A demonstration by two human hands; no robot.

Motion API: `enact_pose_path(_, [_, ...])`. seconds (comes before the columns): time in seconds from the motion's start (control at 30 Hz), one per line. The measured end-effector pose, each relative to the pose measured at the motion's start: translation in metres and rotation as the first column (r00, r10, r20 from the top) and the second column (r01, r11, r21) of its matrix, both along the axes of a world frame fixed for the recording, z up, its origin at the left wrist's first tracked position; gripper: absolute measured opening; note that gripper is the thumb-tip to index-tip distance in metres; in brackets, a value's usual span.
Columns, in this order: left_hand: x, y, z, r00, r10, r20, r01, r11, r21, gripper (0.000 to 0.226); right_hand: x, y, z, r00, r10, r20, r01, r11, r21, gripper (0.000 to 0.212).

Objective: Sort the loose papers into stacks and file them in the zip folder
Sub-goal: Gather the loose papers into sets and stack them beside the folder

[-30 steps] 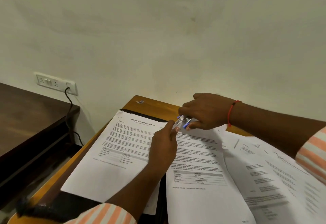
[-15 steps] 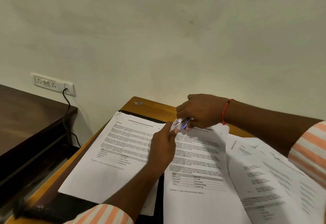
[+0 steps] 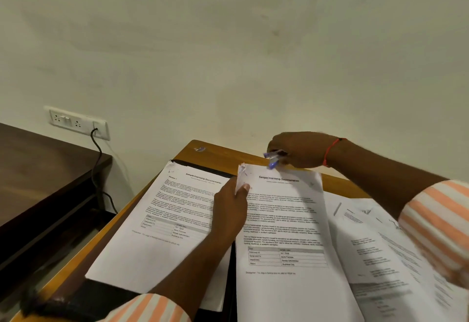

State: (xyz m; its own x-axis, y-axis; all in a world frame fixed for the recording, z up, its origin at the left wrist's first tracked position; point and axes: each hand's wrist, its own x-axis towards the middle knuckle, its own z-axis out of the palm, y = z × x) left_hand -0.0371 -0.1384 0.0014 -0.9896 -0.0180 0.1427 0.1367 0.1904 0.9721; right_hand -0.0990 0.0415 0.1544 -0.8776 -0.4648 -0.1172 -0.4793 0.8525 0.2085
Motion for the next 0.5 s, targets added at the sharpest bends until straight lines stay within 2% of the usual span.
enact_pose_path(0.1, [0.001,-0.002,0.003,0.997,0.003,0.076,-0.010,0.995,0.095,0.031,-0.015,0.010,-0.021,0.987,-0.144,-0.078,0.115,0.949,-0.292,0.023])
enact_pose_path(0.17, [0.003,-0.003,0.008,0.996,0.000,0.093,-0.009,0.995,0.101,0.035,-0.022,0.008,-0.039,0.982,-0.173,-0.082,0.132,0.924,-0.359,0.019])
enact_pose_path(0.27, [0.004,-0.006,0.011,0.994,0.001,0.106,-0.008,0.998,0.064,0.037,-0.039,-0.002,-0.063,0.977,-0.213,-0.009,0.196,0.916,-0.350,0.014])
enact_pose_path(0.5, [-0.003,-0.016,0.006,0.985,0.016,0.169,-0.004,0.997,-0.072,0.044,-0.101,-0.032,-0.116,0.964,-0.264,0.026,0.260,0.925,-0.275,0.029])
